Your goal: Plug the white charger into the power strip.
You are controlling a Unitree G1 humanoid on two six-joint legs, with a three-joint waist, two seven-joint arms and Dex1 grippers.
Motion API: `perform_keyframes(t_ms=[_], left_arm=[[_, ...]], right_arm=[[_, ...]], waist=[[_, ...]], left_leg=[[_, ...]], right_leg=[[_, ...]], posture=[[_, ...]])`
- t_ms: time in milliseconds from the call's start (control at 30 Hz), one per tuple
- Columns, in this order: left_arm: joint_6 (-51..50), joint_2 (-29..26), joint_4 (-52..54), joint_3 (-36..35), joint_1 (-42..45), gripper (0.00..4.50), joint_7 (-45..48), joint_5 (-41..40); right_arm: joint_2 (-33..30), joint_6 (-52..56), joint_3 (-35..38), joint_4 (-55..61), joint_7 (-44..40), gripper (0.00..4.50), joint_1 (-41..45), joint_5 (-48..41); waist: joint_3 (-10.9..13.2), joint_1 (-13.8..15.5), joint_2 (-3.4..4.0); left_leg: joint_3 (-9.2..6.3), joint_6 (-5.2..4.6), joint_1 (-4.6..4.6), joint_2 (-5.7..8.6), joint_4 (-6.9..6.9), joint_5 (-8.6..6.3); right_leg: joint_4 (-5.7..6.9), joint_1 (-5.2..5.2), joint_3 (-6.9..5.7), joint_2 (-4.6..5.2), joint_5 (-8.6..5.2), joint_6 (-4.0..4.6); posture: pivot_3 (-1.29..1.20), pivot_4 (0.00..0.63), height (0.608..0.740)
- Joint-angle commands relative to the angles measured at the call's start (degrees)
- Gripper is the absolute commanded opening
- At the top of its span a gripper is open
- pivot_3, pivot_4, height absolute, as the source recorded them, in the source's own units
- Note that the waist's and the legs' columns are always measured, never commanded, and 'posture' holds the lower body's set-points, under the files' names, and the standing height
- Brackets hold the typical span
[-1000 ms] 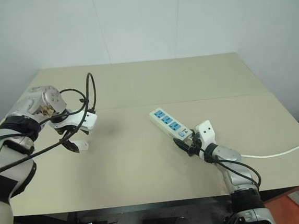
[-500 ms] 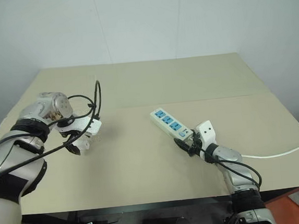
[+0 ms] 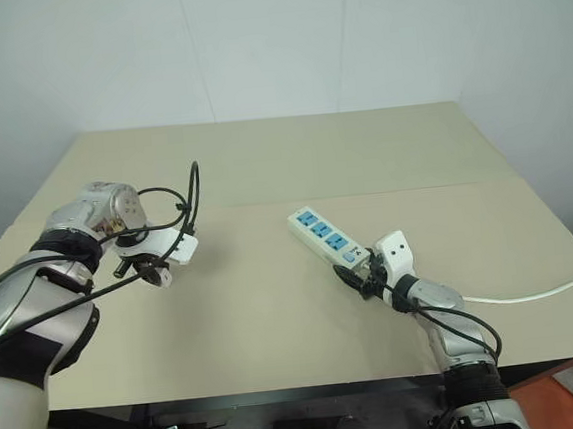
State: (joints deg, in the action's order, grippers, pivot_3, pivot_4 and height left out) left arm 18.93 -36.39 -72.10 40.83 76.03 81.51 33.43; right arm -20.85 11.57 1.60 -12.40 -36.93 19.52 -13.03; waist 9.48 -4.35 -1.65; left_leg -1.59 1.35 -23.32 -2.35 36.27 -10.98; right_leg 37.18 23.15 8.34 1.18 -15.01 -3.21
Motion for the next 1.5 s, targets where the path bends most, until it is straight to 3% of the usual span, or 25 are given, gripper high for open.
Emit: perform_keyframes(t_ms=[33,167,367,567,667,800,1000,1300,1500], left_arm=[[0.1,-0.3,0.4,-4.0,0.6,0.99,0.1,-2.2],[-4.4,-0.3,3.6,-14.5,2.6,0.99,9.4,-14.4],[-35.2,-5.3,24.3,-22.3,-2.5,0.99,11.0,-51.5],[-35.7,-6.2,38.2,-35.5,-15.6,0.99,11.0,-59.6],[-47.2,-6.5,45.1,-37.3,-20.3,0.99,11.0,-65.7],[-48.0,-5.1,52.8,-39.2,-28.2,0.99,10.1,-67.6],[-45.5,-2.1,55.5,-41.6,-34.2,0.99,8.4,-68.0],[-44.3,-3.5,50.8,-36.6,-33.4,0.99,11.0,-65.9],[-39.9,-0.4,48.0,-34.9,-34.0,0.99,11.0,-63.7]], right_arm=[[-0.9,1.1,0.1,0.8,-0.7,3.42,-0.6,-0.1],[-2.0,0.3,-1.8,1.0,-5.4,3.42,0.0,-0.7],[-3.8,-2.3,-6.4,-1.9,-20.5,3.42,5.6,-2.4],[-2.2,-10.0,-11.1,-10.8,-32.6,3.42,14.2,-0.9],[-1.2,-16.7,-13.9,-18.2,-39.5,3.42,18.0,1.2],[1.3,-27.3,-14.6,-28.2,-42.7,3.42,21.9,3.5],[3.2,-36.1,-15.0,-39.0,-44.5,3.42,26.2,6.8],[4.6,-39.0,-14.3,-47.2,-44.3,3.42,29.0,9.2],[5.2,-39.5,-14.2,-49.0,-42.8,3.42,28.5,10.6]], waist=[[0.0,0.2,0.0],[0.0,0.3,0.0],[0.0,-1.3,0.02],[0.0,-3.1,0.04],[0.1,-2.8,-0.02],[0.1,-2.7,-0.01],[0.1,-2.6,-0.01],[0.1,-2.9,-0.01],[0.1,-2.9,-0.01]], left_leg=[[0.0,0.0,0.0,0.0,0.01,0.0],[0.0,0.0,-0.04,0.0,0.03,0.0],[-0.02,0.0,-0.11,-0.06,0.02,0.0],[-0.02,-0.01,0.2,-0.07,0.04,0.0],[-0.2,0.0,0.14,-0.12,0.21,0.01],[-0.19,0.0,0.17,-0.1,0.31,0.01],[-0.2,0.0,0.18,-0.08,0.34,0.01],[-0.21,0.0,0.46,-0.08,0.34,0.01],[-0.22,0.01,0.93,-0.08,0.34,0.0]], right_leg=[[0.01,0.0,0.0,0.0,0.0,0.0],[-0.02,0.0,-0.01,0.0,0.01,-0.01],[0.02,0.07,-0.05,-0.01,0.0,-0.01],[0.41,0.02,-0.02,-0.02,0.0,-0.01],[0.53,0.03,-0.19,-0.07,0.02,0.03],[0.47,-0.1,-0.19,-0.06,0.0,0.0],[0.52,-0.1,-0.19,-0.04,0.27,0.44],[0.53,-0.34,-0.19,-0.05,0.26,0.43],[0.42,-0.91,-0.21,-0.05,0.02,0.04]], posture=[[0.0,0.15,0.74],[0.0,0.15,0.74],[0.0,0.15,0.74],[0.0,0.15,0.74],[0.0,0.15,0.74],[0.0,0.15,0.74],[0.0,0.15,0.74],[0.0,0.15,0.74],[0.0,0.15,0.74]])
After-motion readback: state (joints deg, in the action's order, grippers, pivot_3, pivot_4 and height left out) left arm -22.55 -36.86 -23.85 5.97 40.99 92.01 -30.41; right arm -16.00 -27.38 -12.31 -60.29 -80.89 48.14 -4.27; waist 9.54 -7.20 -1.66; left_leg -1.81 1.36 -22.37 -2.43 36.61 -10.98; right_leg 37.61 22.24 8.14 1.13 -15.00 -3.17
